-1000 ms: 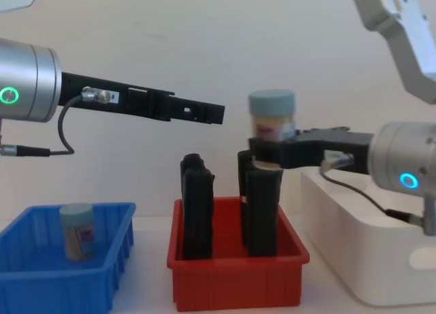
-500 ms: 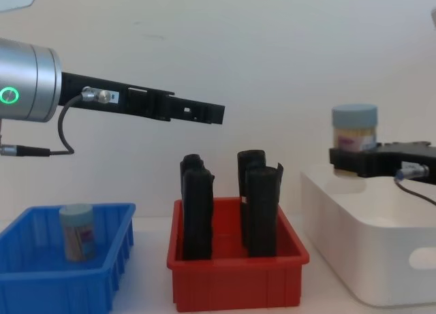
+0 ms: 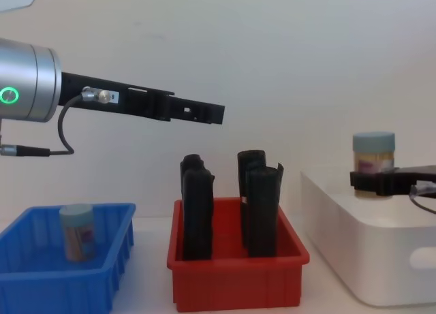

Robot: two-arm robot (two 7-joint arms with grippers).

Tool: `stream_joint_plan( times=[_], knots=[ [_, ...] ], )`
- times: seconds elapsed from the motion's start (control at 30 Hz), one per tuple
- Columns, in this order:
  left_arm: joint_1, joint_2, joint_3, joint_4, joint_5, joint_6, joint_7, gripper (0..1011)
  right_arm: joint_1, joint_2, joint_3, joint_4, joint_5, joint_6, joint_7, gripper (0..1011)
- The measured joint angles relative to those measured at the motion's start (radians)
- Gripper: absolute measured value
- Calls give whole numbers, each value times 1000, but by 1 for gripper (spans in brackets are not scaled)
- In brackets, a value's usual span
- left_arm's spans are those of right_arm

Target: Pick the cotton swabs from the blue box and place them into the white box.

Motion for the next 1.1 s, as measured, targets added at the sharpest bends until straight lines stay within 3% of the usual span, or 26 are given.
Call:
stream_joint_plan(
  times=[0.4,0.6,0.87,1.1],
  knots=[
    [0,0,0,0,0,0,0,1003,85,-24,-6,153,-2,9,85,630],
    [0,0,0,0,0,0,0,1003,117,-35,-11,213,-7,2,116,790],
    [0,0,0,0,0,0,0,1003,131,-39,-13,238,-8,-20,131,999],
    [0,0,0,0,0,0,0,1003,125,-38,-13,228,-6,-74,131,1001]
  ],
)
